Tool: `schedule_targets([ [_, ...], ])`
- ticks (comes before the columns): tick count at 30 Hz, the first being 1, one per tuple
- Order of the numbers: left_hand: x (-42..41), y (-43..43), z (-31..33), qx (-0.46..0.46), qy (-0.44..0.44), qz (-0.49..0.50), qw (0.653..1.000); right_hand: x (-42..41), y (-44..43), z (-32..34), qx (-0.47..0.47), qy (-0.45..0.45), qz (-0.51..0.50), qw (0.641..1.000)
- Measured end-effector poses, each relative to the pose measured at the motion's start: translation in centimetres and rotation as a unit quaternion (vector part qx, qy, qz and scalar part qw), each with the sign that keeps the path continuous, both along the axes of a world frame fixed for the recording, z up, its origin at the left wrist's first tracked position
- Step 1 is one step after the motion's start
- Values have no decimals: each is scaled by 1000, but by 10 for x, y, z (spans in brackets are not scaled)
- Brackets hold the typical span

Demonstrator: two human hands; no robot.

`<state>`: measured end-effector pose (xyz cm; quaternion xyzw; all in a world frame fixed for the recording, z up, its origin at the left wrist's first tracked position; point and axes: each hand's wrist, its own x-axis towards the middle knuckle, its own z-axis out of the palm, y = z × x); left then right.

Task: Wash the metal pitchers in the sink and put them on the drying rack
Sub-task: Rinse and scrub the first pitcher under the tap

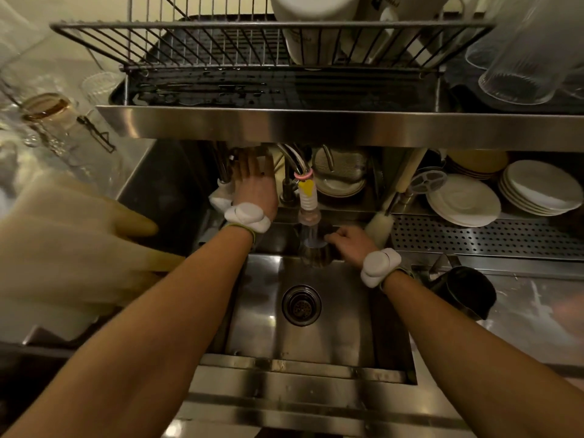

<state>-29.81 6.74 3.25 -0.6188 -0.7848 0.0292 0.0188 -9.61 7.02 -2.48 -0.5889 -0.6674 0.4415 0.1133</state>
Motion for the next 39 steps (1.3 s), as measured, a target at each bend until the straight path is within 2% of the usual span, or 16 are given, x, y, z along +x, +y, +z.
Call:
schedule_targets([
  [3,5,-23,-10,25,-83,-10,996,-8,-10,-2,-9,16,7,1000],
  [6,3,-43,-15,-40,-142,4,989,-7,-19,-4,-19,23,21,999],
  [9,-1,-55,-19,-68,-140,6,988,4,-15,-4,-19,15,-10,1000],
  [14,-2,-57,-27,-88,-178,28,980,-9,-20,0,-4,28,9,1000],
  [18,-7,-52,-29,-90,-195,37,976,4,-10,3,-19,4,3,1000],
  [29,-9,-50,-37,-123,-207,28,970,-5,-9,-1,-8,-20,11,1000],
  [39,-8,-44,-38,-114,-188,34,975,-10,-12,0,0,-23,9,1000],
])
